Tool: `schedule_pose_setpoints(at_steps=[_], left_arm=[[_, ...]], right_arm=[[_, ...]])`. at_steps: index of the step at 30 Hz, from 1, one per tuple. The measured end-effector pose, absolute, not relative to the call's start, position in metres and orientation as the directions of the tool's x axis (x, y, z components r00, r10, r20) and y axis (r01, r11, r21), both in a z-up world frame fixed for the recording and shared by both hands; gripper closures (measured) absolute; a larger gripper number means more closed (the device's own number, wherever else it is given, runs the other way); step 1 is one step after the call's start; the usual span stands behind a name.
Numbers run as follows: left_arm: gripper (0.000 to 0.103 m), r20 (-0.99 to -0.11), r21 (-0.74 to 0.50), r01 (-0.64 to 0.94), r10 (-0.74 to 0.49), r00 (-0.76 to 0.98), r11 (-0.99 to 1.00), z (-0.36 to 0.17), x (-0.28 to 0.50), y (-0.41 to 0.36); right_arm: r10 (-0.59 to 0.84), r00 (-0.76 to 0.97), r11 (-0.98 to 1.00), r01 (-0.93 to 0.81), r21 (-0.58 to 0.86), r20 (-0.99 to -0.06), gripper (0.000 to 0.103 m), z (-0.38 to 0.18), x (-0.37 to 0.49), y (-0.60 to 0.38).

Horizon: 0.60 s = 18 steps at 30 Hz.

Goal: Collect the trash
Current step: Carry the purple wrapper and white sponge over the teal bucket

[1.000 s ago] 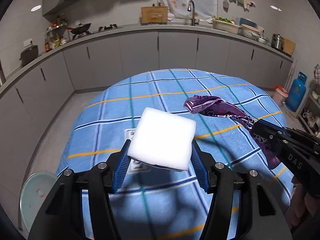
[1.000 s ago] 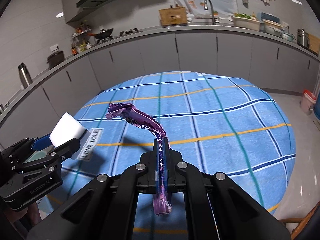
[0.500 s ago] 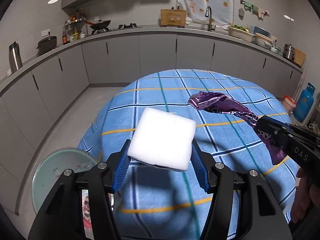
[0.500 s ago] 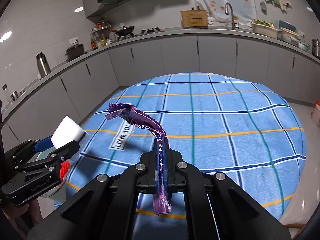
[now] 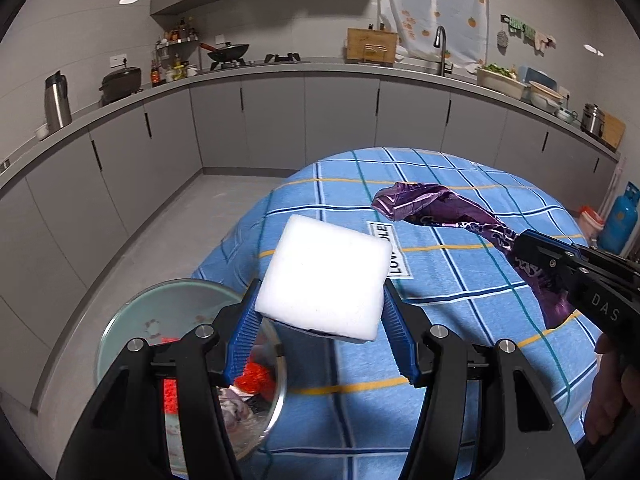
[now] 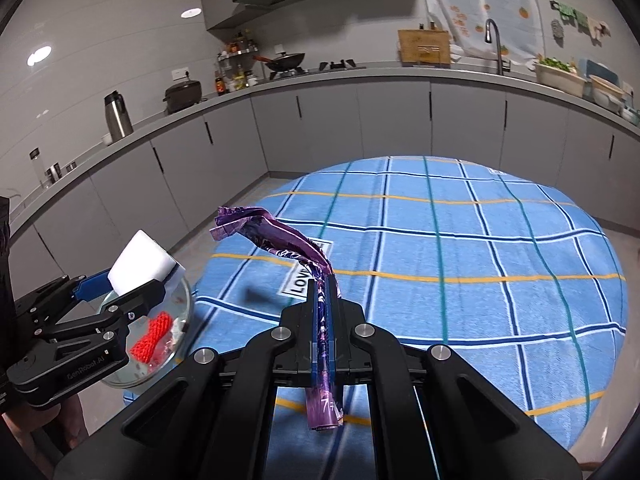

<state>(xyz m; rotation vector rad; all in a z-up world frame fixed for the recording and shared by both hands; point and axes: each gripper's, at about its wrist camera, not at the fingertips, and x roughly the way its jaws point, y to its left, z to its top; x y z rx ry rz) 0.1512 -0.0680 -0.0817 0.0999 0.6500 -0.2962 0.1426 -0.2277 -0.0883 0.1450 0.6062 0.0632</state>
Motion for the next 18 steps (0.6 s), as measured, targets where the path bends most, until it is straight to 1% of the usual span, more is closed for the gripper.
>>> schedule_pose_setpoints(at_steps=[18], left_arm=[[0.046,-0.592,0.029,0.135,-0.092,0.801,0.99,-0.074,0.144,0.014]], right_arm=[[0.227,0.803,0.974,-0.193,0.12,-0.551,0.099,-0.074,0.16,-0.148]])
